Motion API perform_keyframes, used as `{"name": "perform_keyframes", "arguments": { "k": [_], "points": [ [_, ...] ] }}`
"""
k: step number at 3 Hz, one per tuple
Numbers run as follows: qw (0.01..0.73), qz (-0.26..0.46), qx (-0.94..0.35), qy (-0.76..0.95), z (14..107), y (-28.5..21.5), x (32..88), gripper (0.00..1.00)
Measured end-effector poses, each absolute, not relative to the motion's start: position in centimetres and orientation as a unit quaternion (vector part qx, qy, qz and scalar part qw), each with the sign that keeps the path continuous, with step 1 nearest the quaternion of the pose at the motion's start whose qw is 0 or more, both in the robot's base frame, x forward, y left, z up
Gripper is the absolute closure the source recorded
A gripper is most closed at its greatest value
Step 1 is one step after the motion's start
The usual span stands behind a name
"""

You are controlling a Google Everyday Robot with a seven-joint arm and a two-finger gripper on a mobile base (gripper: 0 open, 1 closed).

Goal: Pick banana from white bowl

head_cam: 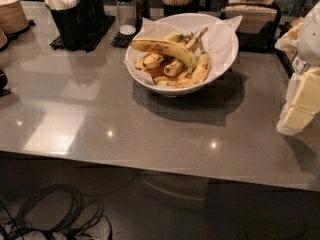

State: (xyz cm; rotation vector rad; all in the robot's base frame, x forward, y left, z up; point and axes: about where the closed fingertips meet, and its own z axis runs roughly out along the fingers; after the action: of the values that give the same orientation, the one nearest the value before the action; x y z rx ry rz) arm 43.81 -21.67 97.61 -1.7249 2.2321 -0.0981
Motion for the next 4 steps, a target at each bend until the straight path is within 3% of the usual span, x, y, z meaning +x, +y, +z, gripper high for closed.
{"name": "perform_keyframes", "arguments": {
  "k": [2,4],
  "points": [
    [0.177,-0.029,-0.609,0.772,98.4,-20.9,45.1,0.0],
    [0.241,0.032,-0.66,0.71,100.9,-14.8,51.3,0.0]
  ]
}}
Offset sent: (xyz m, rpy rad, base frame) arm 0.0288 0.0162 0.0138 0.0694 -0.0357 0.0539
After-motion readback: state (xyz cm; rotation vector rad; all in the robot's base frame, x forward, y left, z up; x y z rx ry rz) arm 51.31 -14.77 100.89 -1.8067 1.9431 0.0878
